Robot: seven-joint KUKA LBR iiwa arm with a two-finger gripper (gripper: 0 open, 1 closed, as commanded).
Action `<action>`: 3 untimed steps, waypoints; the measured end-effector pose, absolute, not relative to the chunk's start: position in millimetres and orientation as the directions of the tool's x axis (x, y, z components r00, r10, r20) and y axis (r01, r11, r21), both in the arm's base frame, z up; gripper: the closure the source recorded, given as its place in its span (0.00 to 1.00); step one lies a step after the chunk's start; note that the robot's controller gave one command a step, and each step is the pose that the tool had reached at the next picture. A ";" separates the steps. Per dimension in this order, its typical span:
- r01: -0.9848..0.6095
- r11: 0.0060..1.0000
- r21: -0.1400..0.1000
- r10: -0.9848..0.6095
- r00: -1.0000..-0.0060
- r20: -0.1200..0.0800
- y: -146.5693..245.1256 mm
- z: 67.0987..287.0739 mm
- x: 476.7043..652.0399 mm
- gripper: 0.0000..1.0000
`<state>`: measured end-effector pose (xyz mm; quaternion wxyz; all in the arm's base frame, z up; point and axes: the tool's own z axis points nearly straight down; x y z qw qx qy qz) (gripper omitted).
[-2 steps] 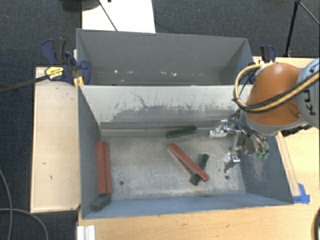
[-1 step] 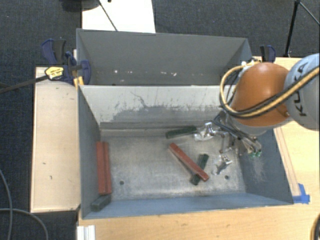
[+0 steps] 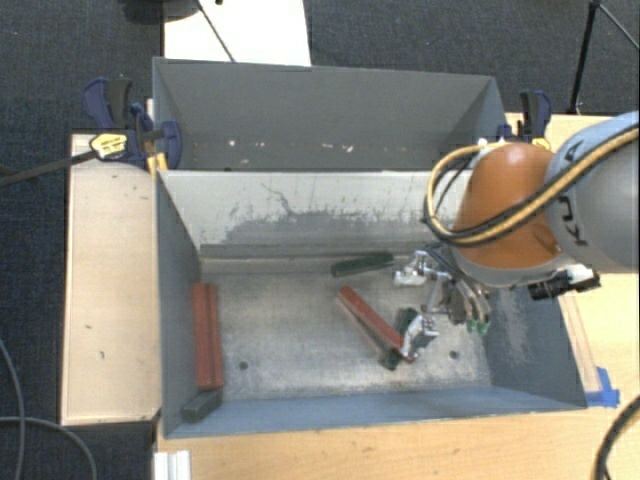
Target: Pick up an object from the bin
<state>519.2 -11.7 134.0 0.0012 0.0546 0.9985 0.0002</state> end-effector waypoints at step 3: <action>0.343 0.939 0.003 0.343 -0.939 -0.008 19.3 74.4 512.4 1.00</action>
Offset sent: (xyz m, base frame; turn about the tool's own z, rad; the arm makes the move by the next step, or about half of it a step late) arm -0.0104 0.0317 -0.0640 0.2388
